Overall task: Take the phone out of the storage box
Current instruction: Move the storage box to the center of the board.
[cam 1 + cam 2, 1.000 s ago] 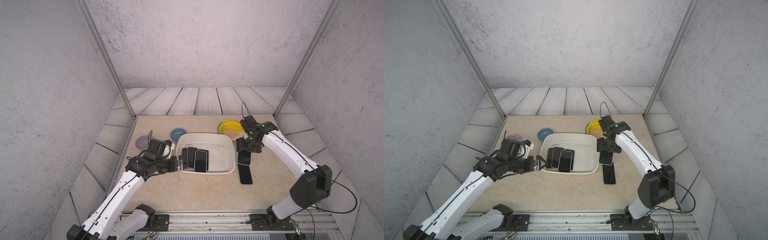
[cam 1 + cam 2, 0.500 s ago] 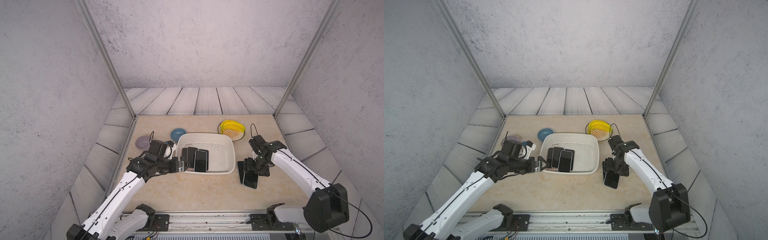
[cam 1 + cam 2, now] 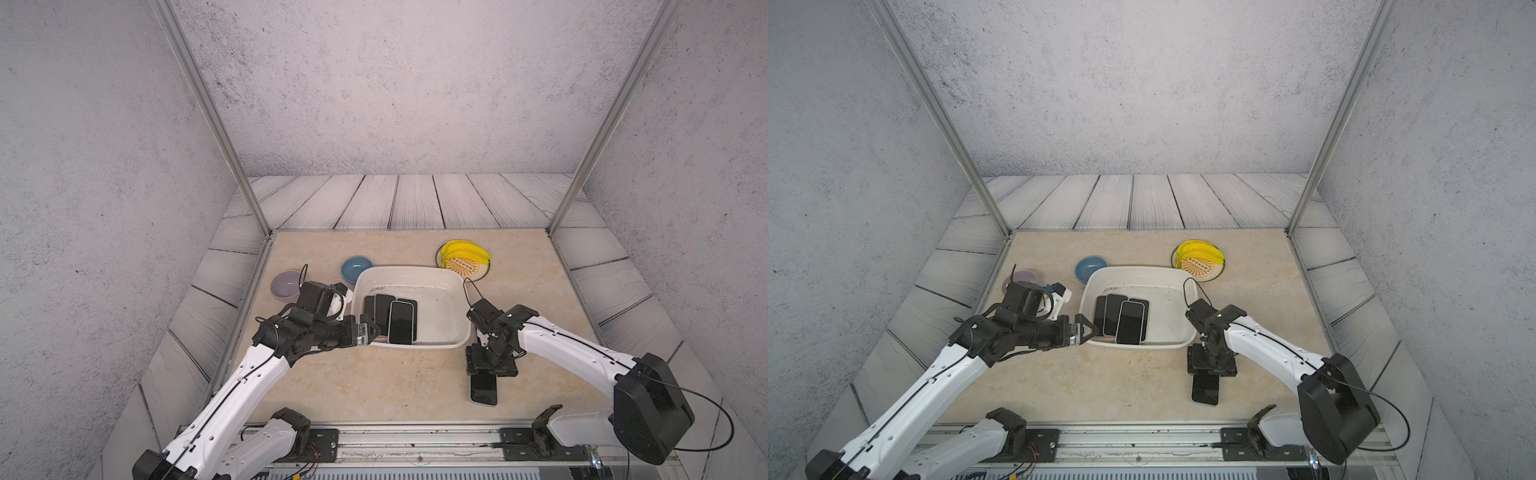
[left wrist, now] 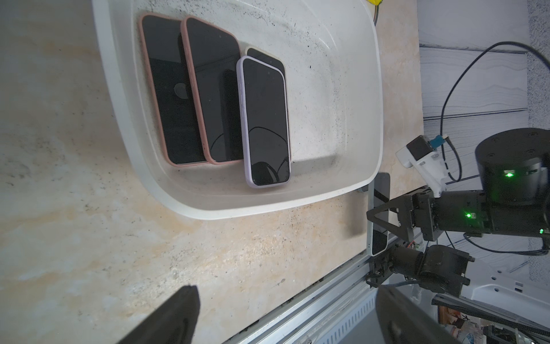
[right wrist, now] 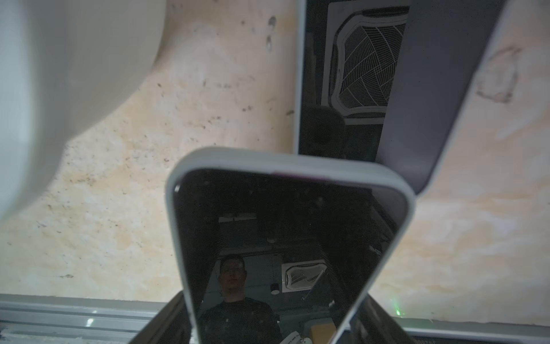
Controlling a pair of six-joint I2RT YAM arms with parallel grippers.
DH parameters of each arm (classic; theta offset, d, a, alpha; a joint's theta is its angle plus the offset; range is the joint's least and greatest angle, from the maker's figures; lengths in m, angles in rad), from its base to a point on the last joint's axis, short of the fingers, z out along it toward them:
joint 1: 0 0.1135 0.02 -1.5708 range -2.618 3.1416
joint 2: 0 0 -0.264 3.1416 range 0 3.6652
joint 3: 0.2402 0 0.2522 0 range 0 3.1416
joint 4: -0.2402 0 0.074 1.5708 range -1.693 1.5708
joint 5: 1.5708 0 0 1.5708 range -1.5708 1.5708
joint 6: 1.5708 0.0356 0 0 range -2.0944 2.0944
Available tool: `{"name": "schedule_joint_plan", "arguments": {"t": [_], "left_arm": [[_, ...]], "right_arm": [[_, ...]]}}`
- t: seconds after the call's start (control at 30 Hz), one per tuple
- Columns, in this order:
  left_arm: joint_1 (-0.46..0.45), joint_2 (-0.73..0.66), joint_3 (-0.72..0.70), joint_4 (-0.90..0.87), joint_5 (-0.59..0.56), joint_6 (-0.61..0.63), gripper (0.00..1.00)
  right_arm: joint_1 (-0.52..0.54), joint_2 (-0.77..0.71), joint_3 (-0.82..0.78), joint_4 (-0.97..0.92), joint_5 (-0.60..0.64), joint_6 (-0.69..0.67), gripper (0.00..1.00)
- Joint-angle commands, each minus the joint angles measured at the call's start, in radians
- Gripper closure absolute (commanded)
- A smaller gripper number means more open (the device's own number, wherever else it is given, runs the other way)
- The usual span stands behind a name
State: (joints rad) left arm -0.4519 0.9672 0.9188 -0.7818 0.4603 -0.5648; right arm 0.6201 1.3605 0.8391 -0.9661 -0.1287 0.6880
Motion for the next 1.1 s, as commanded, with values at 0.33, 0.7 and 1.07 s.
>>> {"name": "schedule_joint_plan", "arguments": {"t": [0.33,0.7,1.07], "left_arm": [[-0.008,0.001,0.014,-0.044,-0.014,0.02,0.01],[-0.008,0.003,0.033,-0.075,-0.037,0.033,0.02],[-0.007,0.013,0.035,-0.054,-0.038,0.022,0.02]], "right_arm": [[0.102,0.273,0.142,0.107,0.067,-0.033,0.33],[0.099,0.391,0.221,0.101,0.115,-0.095,0.22],[0.098,0.289,0.239,0.023,0.167,-0.114,0.04]]}}
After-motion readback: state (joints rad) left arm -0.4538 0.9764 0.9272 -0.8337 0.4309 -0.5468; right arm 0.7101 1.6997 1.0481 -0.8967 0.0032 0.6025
